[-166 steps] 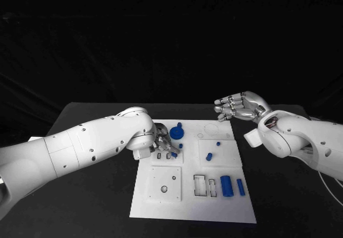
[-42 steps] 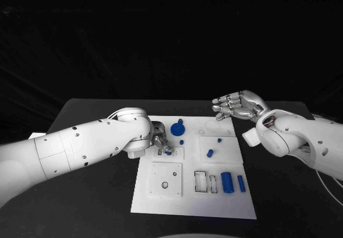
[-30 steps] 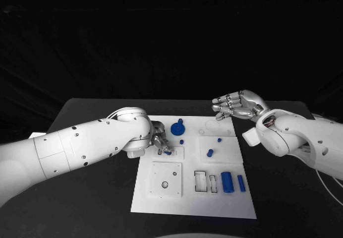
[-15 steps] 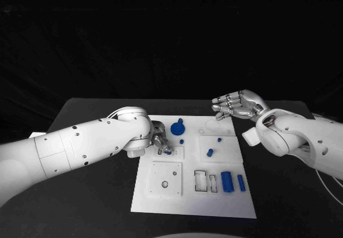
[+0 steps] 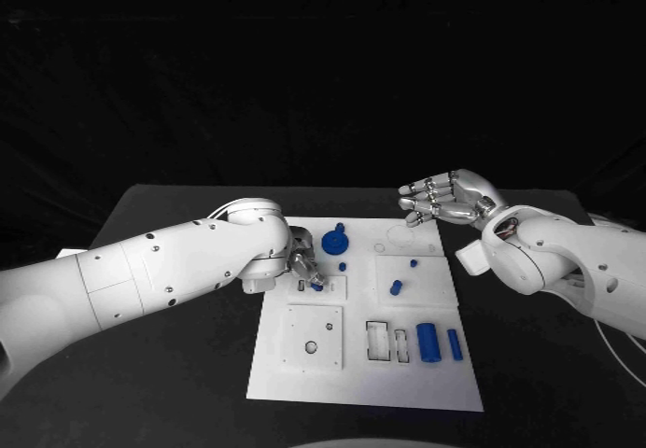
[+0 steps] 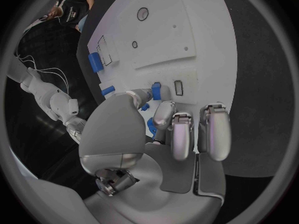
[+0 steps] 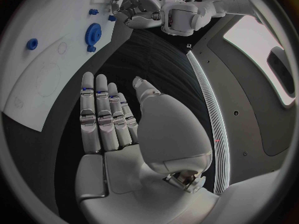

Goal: Assemble the parts on the task board

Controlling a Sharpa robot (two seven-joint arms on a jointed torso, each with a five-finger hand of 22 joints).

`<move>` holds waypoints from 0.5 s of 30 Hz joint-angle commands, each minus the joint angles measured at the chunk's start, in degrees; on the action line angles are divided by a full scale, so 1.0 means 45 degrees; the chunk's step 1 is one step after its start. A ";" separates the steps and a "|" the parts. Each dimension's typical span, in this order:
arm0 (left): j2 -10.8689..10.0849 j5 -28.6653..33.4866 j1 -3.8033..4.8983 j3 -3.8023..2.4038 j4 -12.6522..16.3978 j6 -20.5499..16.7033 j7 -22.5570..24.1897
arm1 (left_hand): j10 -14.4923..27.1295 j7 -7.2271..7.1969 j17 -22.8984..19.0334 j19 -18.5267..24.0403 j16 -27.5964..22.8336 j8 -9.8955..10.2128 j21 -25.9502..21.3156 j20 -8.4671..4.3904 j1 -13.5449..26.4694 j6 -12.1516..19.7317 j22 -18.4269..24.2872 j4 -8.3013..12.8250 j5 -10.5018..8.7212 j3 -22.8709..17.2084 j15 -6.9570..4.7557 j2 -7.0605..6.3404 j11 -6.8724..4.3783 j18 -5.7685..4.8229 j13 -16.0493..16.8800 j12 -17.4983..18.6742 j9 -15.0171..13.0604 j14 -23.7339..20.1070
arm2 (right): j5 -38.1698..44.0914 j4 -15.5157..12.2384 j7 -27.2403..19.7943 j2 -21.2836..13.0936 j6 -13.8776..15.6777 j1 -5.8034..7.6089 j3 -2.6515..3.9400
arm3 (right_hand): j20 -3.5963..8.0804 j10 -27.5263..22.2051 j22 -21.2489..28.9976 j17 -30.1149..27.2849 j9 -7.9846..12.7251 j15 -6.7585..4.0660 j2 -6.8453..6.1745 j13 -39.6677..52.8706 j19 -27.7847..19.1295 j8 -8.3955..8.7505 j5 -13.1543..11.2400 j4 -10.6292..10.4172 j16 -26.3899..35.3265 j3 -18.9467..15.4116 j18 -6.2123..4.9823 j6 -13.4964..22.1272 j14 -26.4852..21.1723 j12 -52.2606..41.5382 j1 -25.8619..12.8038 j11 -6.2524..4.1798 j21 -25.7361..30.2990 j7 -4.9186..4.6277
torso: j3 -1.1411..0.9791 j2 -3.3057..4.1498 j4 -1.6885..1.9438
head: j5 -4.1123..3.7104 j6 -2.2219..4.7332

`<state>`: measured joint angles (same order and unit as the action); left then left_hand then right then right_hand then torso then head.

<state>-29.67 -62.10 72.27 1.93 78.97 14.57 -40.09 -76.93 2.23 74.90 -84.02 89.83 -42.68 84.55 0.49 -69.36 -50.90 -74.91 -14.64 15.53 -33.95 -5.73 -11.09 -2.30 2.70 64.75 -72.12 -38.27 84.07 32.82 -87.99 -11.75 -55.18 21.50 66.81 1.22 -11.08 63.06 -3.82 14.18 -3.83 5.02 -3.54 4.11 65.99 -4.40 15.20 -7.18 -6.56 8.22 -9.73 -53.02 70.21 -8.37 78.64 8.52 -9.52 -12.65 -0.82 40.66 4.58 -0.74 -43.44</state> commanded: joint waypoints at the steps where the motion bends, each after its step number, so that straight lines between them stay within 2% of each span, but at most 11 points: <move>1: 0.0122 0.0173 -0.0057 0.0071 -0.0099 0.0725 -0.1803 | -0.0117 -0.0129 0.3355 -0.0611 0.0039 0.0071 0.0006 0.0016 0.0128 -0.0015 -0.1271 0.1952 0.0001 -0.1797 0.0004 0.0173 -0.0023 -0.0155 0.0028 -0.0019 -0.0012 0.1318 | 0.0134 -0.0024 -0.0126 0.0009 -0.0203 -0.0010 0.0001 | 0.0009 -0.0060 0.0014 -0.0028 -0.0009 0.0037 -0.0011 -0.0026 0.0109 -0.0047 0.0017 0.0045 0.0079 -0.0076 -0.0186 0.0101 0.0030 -0.0077 -0.0085 0.0039 0.0056 -0.0023 | 0.0004 0.0003 -0.0004 | -0.0012 -0.0011; 9: 0.0198 0.0217 -0.0057 0.0097 -0.0199 0.0802 -0.1802 | -0.0244 -0.0218 0.3355 -0.0621 0.0039 0.0107 0.0006 -0.0014 0.0513 -0.0155 -0.1289 0.1905 0.0003 -0.1400 -0.0043 0.0297 -0.0079 -0.0158 0.0209 -0.0143 -0.0021 0.1318 | 0.0135 -0.0021 -0.0103 0.0016 -0.0282 -0.0011 0.0001 | 0.0009 -0.0062 0.0013 -0.0035 -0.0010 0.0037 -0.0005 -0.0034 0.0115 -0.0049 0.0041 0.0057 0.0083 -0.0079 -0.0187 0.0100 0.0033 -0.0081 -0.0081 0.0039 0.0067 -0.0022 | 0.0006 -0.0004 0.0012 | -0.0045 -0.0034; 15: 0.0209 0.0225 -0.0057 0.0101 -0.0229 0.0667 -0.1782 | -0.0338 -0.0293 0.3355 -0.0647 0.0039 0.0191 0.0021 -0.0063 0.1288 -0.0393 -0.1338 0.1550 -0.0018 -0.0697 -0.0088 0.0384 -0.0140 -0.0168 0.0378 -0.0249 0.0009 0.1318 | 0.0136 -0.0015 -0.0103 0.0030 -0.0293 -0.0011 0.0001 | 0.0010 -0.0065 0.0013 -0.0043 -0.0010 0.0036 0.0001 -0.0042 0.0122 -0.0051 0.0071 0.0070 0.0086 -0.0083 -0.0187 0.0100 0.0038 -0.0086 -0.0076 0.0039 0.0080 -0.0022 | 0.0012 0.0001 0.0018 | -0.0050 -0.0037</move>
<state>-28.94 -61.87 72.43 2.02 77.92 15.78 -40.02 -77.99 1.49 74.95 -84.02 89.82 -41.89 84.54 0.49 -64.03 -51.60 -74.91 -9.88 15.61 -35.15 -5.73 -9.51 -2.94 2.71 66.34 -72.93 -38.30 84.07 32.85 -88.00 -11.74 -55.12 21.24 66.81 1.22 -11.08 63.06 -3.82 14.04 -3.83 5.01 -3.54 3.96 65.99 -4.40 15.20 -7.03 -6.56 8.07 -9.73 -53.03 70.21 -8.37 78.64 8.52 -9.53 -12.65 -0.77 40.67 4.63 -0.94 -43.60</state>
